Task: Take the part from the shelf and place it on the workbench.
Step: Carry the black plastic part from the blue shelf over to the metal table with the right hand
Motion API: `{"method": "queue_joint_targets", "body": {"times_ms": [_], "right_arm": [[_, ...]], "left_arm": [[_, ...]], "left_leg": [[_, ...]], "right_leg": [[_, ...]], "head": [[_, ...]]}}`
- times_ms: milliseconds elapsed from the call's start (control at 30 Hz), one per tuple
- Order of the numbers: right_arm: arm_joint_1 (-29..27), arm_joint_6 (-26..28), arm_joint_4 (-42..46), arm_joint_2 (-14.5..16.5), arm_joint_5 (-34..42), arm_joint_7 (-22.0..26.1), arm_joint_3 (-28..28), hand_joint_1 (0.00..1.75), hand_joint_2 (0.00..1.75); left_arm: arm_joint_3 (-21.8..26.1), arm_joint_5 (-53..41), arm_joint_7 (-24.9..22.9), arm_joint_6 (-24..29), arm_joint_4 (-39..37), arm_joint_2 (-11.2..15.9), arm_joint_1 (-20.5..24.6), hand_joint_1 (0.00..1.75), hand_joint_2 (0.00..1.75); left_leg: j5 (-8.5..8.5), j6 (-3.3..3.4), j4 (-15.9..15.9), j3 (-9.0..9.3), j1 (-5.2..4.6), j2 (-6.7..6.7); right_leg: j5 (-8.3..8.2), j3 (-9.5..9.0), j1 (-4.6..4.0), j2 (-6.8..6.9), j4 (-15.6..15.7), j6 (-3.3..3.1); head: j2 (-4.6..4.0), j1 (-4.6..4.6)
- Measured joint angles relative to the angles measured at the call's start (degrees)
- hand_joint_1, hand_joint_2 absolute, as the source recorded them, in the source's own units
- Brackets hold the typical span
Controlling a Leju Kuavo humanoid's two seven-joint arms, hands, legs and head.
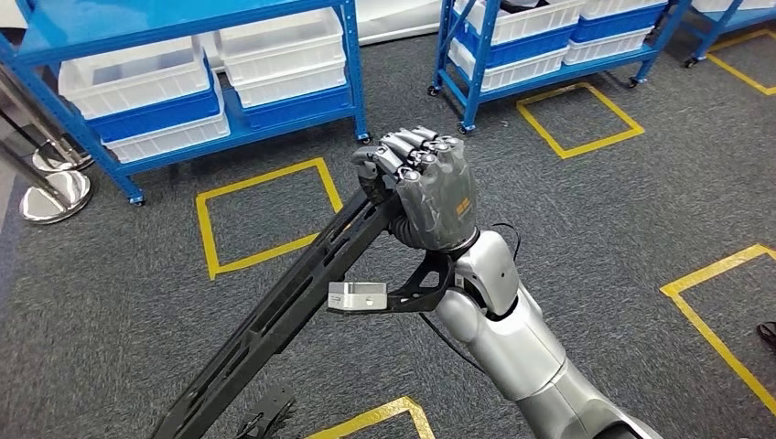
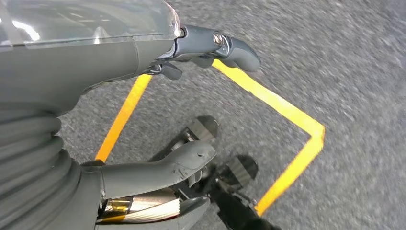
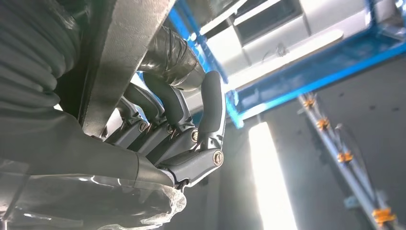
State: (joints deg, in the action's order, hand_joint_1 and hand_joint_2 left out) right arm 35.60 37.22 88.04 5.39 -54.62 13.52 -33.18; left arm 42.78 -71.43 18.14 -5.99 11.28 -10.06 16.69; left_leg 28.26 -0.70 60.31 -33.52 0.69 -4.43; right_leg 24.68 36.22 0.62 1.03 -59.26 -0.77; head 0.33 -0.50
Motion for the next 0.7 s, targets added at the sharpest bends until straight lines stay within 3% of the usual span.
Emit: {"method": "queue_joint_targets", "body": {"times_ms": [67, 133, 167, 200, 233, 267, 333, 400, 433, 467, 533, 600, 667, 700], "right_arm": [[0.06, 0.07, 0.16, 0.02, -0.01, 0.13, 0.00, 1.75, 1.75], [-0.06, 0.07, 0.19, -0.01, -0.10, 0.21, 0.00, 1.75, 1.75], [-0.13, 0.07, 0.19, -0.03, -0.18, 0.23, 0.00, 1.75, 1.75], [-0.19, 0.07, 0.19, -0.07, -0.27, 0.26, 0.00, 1.75, 1.75], [-0.23, 0.07, 0.20, -0.10, -0.35, 0.29, 0.00, 1.75, 1.75], [-0.24, 0.06, 0.21, -0.13, -0.45, 0.29, 0.00, 1.75, 1.75], [-0.22, 0.04, 0.27, -0.18, -0.76, 0.29, 0.00, 1.75, 1.75], [-0.26, 0.03, 0.37, -0.29, -1.01, 0.28, 0.00, 1.75, 1.75], [-0.29, 0.03, 0.46, -0.37, -1.05, 0.27, 0.00, 1.75, 1.75], [-0.30, 0.03, 0.57, -0.46, -1.07, 0.27, 0.00, 1.75, 1.75], [-0.16, 0.03, 0.81, -0.59, -1.10, 0.27, 0.00, 1.75, 1.75], [-0.12, 0.03, 0.95, -0.66, -1.11, 0.26, 0.00, 1.75, 1.75], [-0.29, 0.01, 0.98, -0.80, -1.11, 0.25, 0.00, 1.75, 1.75], [-0.35, -0.01, 0.98, -0.90, -1.12, 0.25, 0.00, 1.75, 1.75]], "left_arm": [[-0.01, 0.09, 0.09, -0.40, 0.00, 0.08, -0.09, 0.00, 1.75], [-0.01, 0.14, 0.15, -0.78, 0.00, 0.13, -0.39, 0.00, 1.75], [-0.01, 0.17, 0.17, -0.94, 0.00, 0.14, -0.52, 0.00, 1.75], [-0.01, 0.21, 0.21, -1.11, 0.00, 0.14, -0.60, 0.00, 1.75], [-0.01, 0.23, 0.25, -1.28, 0.00, 0.14, -0.62, 0.00, 1.75], [-0.01, 0.25, 0.28, -1.40, 0.00, 0.15, -0.61, 0.00, 1.75], [-0.01, 0.26, 0.35, -1.61, 0.00, 0.29, -0.62, 0.00, 1.75], [-0.01, 0.27, 0.39, -1.71, 0.00, 0.43, -0.67, 0.00, 1.75], [-0.01, 0.28, 0.39, -1.73, 0.00, 0.42, -0.67, 0.00, 1.75], [-0.01, 0.30, 0.40, -1.77, 0.00, 0.39, -0.63, 0.00, 1.75], [-0.01, 0.33, 0.44, -1.81, 0.00, 0.31, -0.56, 0.00, 1.75], [-0.01, 0.35, 0.46, -1.83, 0.00, 0.28, -0.74, 0.00, 1.75], [-0.01, 0.34, 0.44, -1.83, 0.00, 0.34, -1.03, 0.00, 1.75], [-0.01, 0.33, 0.43, -1.83, 0.00, 0.36, -1.09, 0.00, 1.75]], "left_leg": [[3.54, -0.13, 6.25, -2.78, 0.17, 2.89], [6.29, -0.04, 13.58, -6.48, 0.14, 3.80], [6.19, 0.11, 15.11, -7.43, 0.11, 3.92], [5.09, 0.34, 14.66, -7.46, 0.06, 4.01], [3.10, 0.65, 12.06, -6.45, 0.00, 4.31], [0.76, 1.03, 8.08, -4.77, -0.05, 5.19], [-2.01, 1.58, 1.05, -1.68, -0.08, 7.81], [-2.30, 1.80, -1.28, -0.68, -0.32, 8.88], [-2.48, 1.95, -1.56, -0.62, -0.39, 8.32], [-2.74, 2.24, -1.97, -0.46, -0.32, 7.67], [-3.30, 2.82, -2.98, -0.07, -0.06, 6.24], [-3.43, 3.09, -3.33, 0.07, -0.08, 4.76], [-3.31, 3.12, -3.29, 0.05, -0.08, 3.14], [-3.21, 3.06, -3.25, 0.05, -0.06, 2.35]], "right_leg": [[-0.15, -0.03, -0.04, -1.24, 0.06, -0.49], [-0.21, 0.01, -0.38, -2.72, 0.02, -0.74], [-0.23, 0.02, -0.54, -3.50, -0.02, -0.79], [-0.24, 0.01, -0.68, -4.29, -0.08, -0.80], [-0.24, -0.02, -0.77, -5.05, -0.16, -0.80], [-0.23, -0.02, -0.80, -5.76, -0.23, -0.80], [-0.32, 0.26, -0.75, -7.06, -0.40, -0.61], [-0.60, 0.68, -0.39, -8.24, -0.33, -0.03], [-0.79, 0.82, -0.25, -8.85, -0.14, 0.39], [-0.78, 0.88, -0.25, -8.61, -0.11, 0.72], [0.76, 1.83, -0.51, -5.91, -2.03, 1.23], [4.19, 4.69, -0.42, -2.63, -8.11, 1.66], [6.29, 7.63, 0.05, -1.63, -14.07, 2.20], [5.94, 7.94, 0.32, -1.37, -14.70, 2.47]], "head": [[0.00, -0.01], [0.00, -0.01], [0.00, -0.01], [0.00, -0.01], [0.00, -0.01], [0.00, -0.01], [0.00, -0.01], [0.00, -0.02], [0.00, -0.02], [0.00, -0.01], [0.00, 0.05], [0.00, 0.08], [0.00, 0.07], [0.00, 0.07]]}}
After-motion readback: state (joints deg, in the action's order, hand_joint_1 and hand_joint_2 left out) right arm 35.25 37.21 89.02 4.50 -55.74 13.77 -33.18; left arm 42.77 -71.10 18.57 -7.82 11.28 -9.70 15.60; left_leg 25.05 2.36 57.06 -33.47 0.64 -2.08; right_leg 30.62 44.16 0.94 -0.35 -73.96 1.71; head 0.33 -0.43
